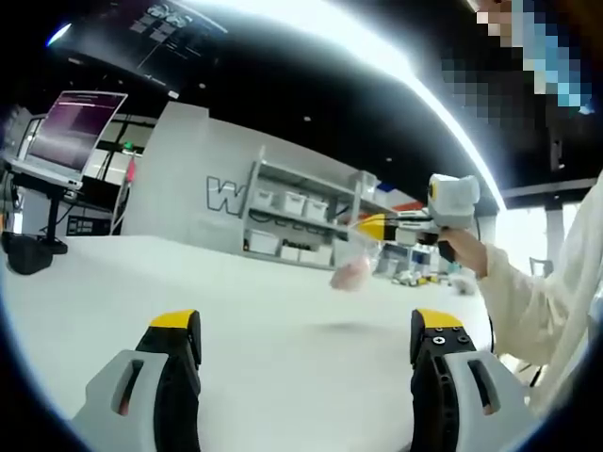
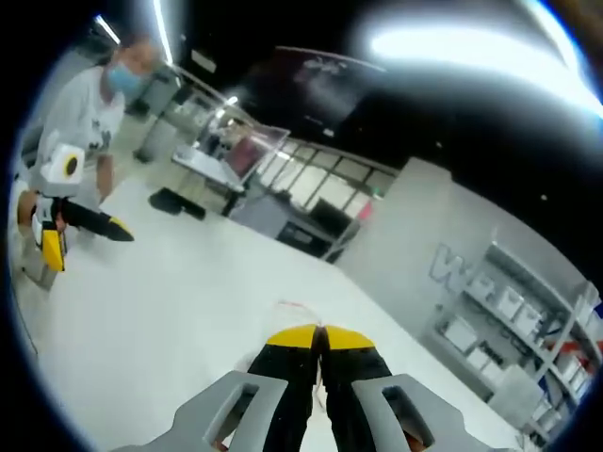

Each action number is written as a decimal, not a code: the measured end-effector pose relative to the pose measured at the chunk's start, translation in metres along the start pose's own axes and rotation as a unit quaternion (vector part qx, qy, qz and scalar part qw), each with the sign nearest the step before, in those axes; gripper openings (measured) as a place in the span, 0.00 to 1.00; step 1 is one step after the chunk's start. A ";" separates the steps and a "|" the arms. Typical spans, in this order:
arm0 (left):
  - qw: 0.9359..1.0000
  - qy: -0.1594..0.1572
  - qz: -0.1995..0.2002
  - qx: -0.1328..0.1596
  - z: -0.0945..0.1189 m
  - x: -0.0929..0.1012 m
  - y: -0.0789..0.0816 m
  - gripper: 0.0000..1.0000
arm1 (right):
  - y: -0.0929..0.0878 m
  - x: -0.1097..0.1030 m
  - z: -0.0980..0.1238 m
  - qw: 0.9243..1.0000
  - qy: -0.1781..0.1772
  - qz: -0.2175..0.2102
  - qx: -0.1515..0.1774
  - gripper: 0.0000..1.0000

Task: Open the resealable bag by pulling the two sides of the seal apart until the entire bag opening is separated and visibly accessible.

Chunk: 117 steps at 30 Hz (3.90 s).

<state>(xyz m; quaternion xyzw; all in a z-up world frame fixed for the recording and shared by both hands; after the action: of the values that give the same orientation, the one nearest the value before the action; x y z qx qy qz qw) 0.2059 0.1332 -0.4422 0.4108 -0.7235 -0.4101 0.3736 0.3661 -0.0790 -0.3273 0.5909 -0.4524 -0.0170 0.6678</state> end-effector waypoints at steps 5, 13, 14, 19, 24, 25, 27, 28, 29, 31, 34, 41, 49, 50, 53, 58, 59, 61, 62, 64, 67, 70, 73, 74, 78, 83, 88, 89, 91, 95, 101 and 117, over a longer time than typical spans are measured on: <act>1.000 0.001 0.001 0.001 0.000 -0.001 0.000 0.90 | -0.003 0.005 -0.008 1.000 0.000 -0.001 -0.003 0.00; 1.000 0.002 0.005 -0.004 0.000 -0.001 -0.003 0.89 | -0.018 0.010 -0.023 1.000 0.002 -0.012 -0.016 0.00; 1.000 0.002 0.005 -0.005 0.000 -0.001 -0.004 0.89 | -0.020 0.010 -0.024 1.000 0.003 -0.015 -0.018 0.00; 1.000 0.001 0.005 -0.005 0.000 -0.001 -0.005 0.89 | -0.029 0.012 -0.031 0.999 0.004 -0.022 -0.026 0.00; 1.000 0.003 0.007 -0.007 0.000 -0.002 -0.006 0.89 | -0.037 0.015 -0.037 0.999 0.002 -0.026 -0.035 0.00; 1.000 0.003 0.007 -0.008 0.000 -0.002 -0.006 0.89 | -0.038 0.015 -0.038 0.999 0.002 -0.027 -0.037 0.00; 1.000 0.002 0.008 -0.008 0.000 -0.001 -0.006 0.89 | -0.040 0.017 -0.041 0.999 0.003 -0.027 -0.041 0.00; 1.000 0.002 0.009 -0.009 0.000 -0.001 -0.006 0.89 | -0.041 0.017 -0.043 0.999 0.003 -0.026 -0.044 0.00; 1.000 0.001 0.009 -0.009 0.000 -0.001 -0.006 0.89 | -0.042 0.018 -0.045 0.999 0.004 -0.025 -0.046 0.00; 1.000 0.001 0.009 -0.010 0.000 0.000 -0.007 0.89 | -0.045 0.020 -0.049 0.998 0.006 -0.023 -0.050 0.00; 1.000 0.000 0.011 -0.009 -0.001 0.000 -0.007 0.89 | -0.047 0.020 -0.054 0.998 0.007 -0.021 -0.053 0.00; 1.000 0.001 0.008 -0.010 -0.001 -0.001 -0.005 0.89 | -0.056 0.027 -0.064 0.998 0.002 -0.028 -0.060 0.00; 1.000 0.001 0.007 -0.012 -0.002 -0.001 -0.005 0.88 | -0.068 0.038 -0.074 0.998 -0.007 -0.022 -0.067 0.00; 1.000 0.000 0.007 -0.013 -0.003 -0.001 -0.005 0.88 | -0.069 0.039 -0.075 0.997 -0.008 -0.021 -0.067 0.00; 1.000 -0.001 0.007 -0.012 -0.004 0.000 -0.005 0.88 | -0.073 0.043 -0.077 0.997 -0.010 -0.021 -0.072 0.00; 1.000 -0.001 0.009 -0.014 -0.005 0.001 -0.005 0.88 | -0.076 0.048 -0.080 0.997 -0.014 -0.025 -0.072 0.00; 1.000 -0.002 0.008 -0.014 -0.005 0.001 -0.005 0.88 | -0.076 0.048 -0.081 0.997 -0.016 -0.025 -0.071 0.00; 1.000 -0.003 0.007 -0.014 -0.006 0.002 -0.005 0.88 | -0.077 0.050 -0.084 0.997 -0.017 -0.022 -0.070 0.00; 1.000 -0.004 0.006 -0.014 -0.006 0.002 -0.005 0.88 | -0.078 0.051 -0.085 0.997 -0.018 -0.023 -0.071 0.00; 1.000 -0.003 0.005 -0.015 -0.005 0.002 -0.005 0.88 | -0.080 0.053 -0.089 0.997 -0.020 -0.025 -0.071 0.00; 1.000 -0.001 0.006 -0.016 -0.005 0.001 -0.005 0.88 | -0.081 0.054 -0.092 0.997 -0.023 -0.023 -0.070 0.00; 1.000 0.000 0.004 -0.016 -0.004 0.001 -0.005 0.88 | -0.083 0.057 -0.096 0.997 -0.025 -0.017 -0.069 0.00; 1.000 -0.001 0.004 -0.019 -0.005 -0.001 -0.006 0.88 | -0.086 0.061 -0.102 0.997 -0.026 -0.015 -0.070 0.00; 1.000 -0.001 0.004 -0.019 -0.005 -0.001 -0.007 0.88 | -0.088 0.061 -0.103 0.997 -0.027 -0.015 -0.072 0.00; 1.000 0.002 0.007 -0.019 -0.005 -0.003 -0.007 0.88 | -0.096 0.064 -0.112 0.996 -0.031 -0.020 -0.076 0.00; 1.000 0.005 0.007 -0.022 -0.006 -0.005 -0.008 0.88 | -0.104 0.069 -0.123 0.996 -0.035 -0.019 -0.081 0.00; 1.000 0.005 0.007 -0.022 -0.007 -0.005 -0.007 0.88 | -0.112 0.074 -0.131 0.995 -0.042 -0.019 -0.091 0.00; 1.000 0.005 0.007 -0.022 -0.008 -0.005 -0.007 0.88 | -0.114 0.076 -0.132 0.995 -0.044 -0.021 -0.092 0.00; 1.000 0.006 0.008 -0.022 -0.008 -0.005 -0.007 0.88 | -0.117 0.079 -0.135 0.994 -0.047 -0.024 -0.094 0.00; 1.000 0.009 0.009 -0.024 -0.008 -0.007 -0.007 0.88 | -0.117 0.088 -0.139 0.994 -0.058 -0.016 -0.093 0.00; 1.000 0.007 0.011 -0.026 -0.011 -0.007 -0.008 0.88 | -0.119 0.104 -0.150 0.992 -0.077 -0.021 -0.093 0.00; 0.999 0.013 0.016 -0.026 -0.008 -0.013 -0.007 0.88 | -0.145 0.110 -0.169 0.985 -0.107 -0.067 -0.115 0.00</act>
<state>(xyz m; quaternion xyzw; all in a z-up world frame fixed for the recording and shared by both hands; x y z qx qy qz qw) 0.2202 0.1397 -0.4481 0.3951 -0.7141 -0.4170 0.4000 0.6109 -0.0534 -0.3610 0.5338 -0.4757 -0.1765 0.6764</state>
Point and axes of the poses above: the point that each gripper's makers call its tool centre point, and the gripper's own axes: z roughly backward along the fingers, x roughly to its right, y roughly out of its top, the point moved 6 cm from there along z, roughly backward along the fingers, and after that the axes turned 15 degrees about x, right-handed, at the moved point
